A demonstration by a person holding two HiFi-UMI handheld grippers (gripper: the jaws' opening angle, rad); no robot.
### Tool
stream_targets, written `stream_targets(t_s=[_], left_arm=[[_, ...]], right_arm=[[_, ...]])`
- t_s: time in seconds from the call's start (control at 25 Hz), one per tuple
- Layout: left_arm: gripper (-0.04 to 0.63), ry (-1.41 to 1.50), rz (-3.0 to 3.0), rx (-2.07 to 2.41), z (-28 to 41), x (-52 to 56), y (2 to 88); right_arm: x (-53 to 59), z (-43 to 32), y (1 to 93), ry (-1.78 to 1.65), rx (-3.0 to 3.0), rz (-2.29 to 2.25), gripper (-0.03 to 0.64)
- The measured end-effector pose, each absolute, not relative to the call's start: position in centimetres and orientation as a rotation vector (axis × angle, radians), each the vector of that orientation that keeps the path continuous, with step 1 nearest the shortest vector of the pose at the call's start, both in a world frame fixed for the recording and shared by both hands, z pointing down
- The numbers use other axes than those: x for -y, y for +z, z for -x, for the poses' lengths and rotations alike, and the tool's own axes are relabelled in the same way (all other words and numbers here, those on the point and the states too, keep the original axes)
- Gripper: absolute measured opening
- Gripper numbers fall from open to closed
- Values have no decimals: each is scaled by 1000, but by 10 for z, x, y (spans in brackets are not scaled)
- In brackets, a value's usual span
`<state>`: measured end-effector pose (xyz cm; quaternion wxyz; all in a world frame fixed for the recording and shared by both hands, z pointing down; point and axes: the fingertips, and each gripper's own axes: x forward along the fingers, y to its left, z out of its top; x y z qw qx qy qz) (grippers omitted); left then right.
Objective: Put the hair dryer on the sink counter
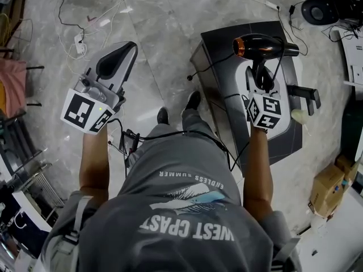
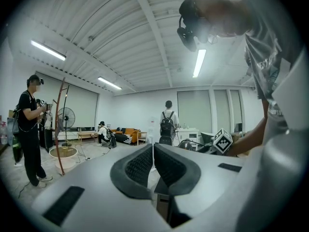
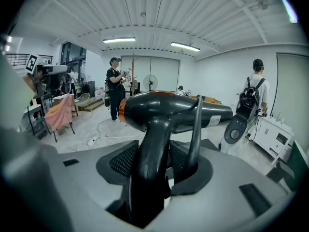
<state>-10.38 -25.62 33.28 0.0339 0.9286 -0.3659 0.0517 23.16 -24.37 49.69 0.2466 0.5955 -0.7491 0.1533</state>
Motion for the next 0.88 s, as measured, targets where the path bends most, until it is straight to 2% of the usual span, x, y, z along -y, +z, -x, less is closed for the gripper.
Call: stream_targets(t_s=[0.88], left_arm=[[25,239,-2808,1118,84,276,356]], right_arm=[[268,-245,616,647,1942,-1484,219]])
